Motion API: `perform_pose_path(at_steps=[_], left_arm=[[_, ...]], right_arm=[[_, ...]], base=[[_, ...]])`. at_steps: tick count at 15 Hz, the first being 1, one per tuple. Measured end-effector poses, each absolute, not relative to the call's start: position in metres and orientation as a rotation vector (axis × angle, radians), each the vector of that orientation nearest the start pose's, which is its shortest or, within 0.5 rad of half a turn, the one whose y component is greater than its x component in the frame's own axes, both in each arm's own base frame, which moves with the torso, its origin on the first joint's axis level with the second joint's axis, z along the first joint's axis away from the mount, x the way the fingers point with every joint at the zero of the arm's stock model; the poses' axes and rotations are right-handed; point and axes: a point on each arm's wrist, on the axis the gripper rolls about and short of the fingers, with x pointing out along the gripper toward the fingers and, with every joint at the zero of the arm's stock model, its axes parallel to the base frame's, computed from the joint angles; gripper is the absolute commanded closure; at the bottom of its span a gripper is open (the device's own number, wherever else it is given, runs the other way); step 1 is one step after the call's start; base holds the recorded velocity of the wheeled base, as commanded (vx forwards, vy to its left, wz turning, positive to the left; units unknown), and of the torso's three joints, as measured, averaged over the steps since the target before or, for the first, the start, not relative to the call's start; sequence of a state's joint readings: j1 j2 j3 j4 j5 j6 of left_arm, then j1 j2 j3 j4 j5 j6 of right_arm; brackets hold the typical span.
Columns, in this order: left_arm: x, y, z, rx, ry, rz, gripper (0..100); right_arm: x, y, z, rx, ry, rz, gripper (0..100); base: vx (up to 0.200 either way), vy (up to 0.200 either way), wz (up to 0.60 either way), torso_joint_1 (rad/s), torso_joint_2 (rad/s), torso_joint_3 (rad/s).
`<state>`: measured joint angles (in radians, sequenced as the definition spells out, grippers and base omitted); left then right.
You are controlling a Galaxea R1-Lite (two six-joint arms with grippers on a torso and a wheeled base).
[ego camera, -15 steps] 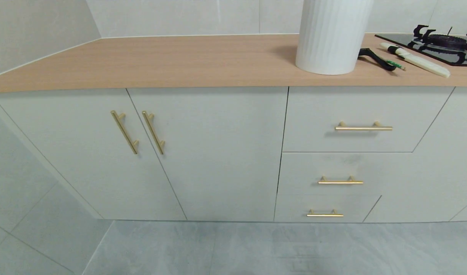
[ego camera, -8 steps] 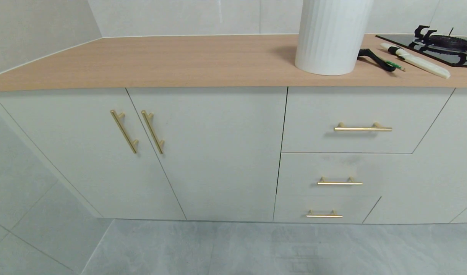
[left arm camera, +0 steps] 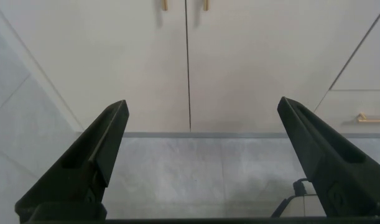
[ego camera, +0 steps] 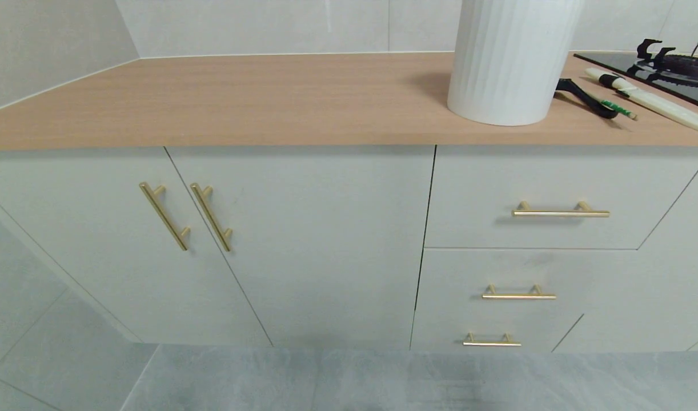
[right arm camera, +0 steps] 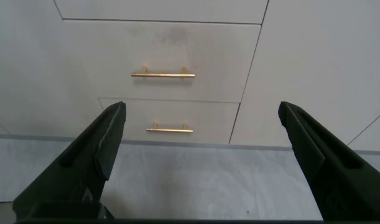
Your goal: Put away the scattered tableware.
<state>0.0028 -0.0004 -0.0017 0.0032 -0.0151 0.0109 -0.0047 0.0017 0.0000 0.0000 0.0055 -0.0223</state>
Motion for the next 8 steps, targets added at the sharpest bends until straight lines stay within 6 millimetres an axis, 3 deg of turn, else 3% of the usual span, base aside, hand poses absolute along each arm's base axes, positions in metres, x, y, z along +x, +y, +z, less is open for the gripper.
perform_pose_path(at_steps=[8], left_arm=[[-0.0230,-0.0004,0.0756,0.011,0.001,-0.011,0]], right_arm=[[-0.0227,0.0002,0.0755,-0.023,0.002,0.001,0]], base=[[0.000,0.000,0.00,0.000,0.00,0.000]])
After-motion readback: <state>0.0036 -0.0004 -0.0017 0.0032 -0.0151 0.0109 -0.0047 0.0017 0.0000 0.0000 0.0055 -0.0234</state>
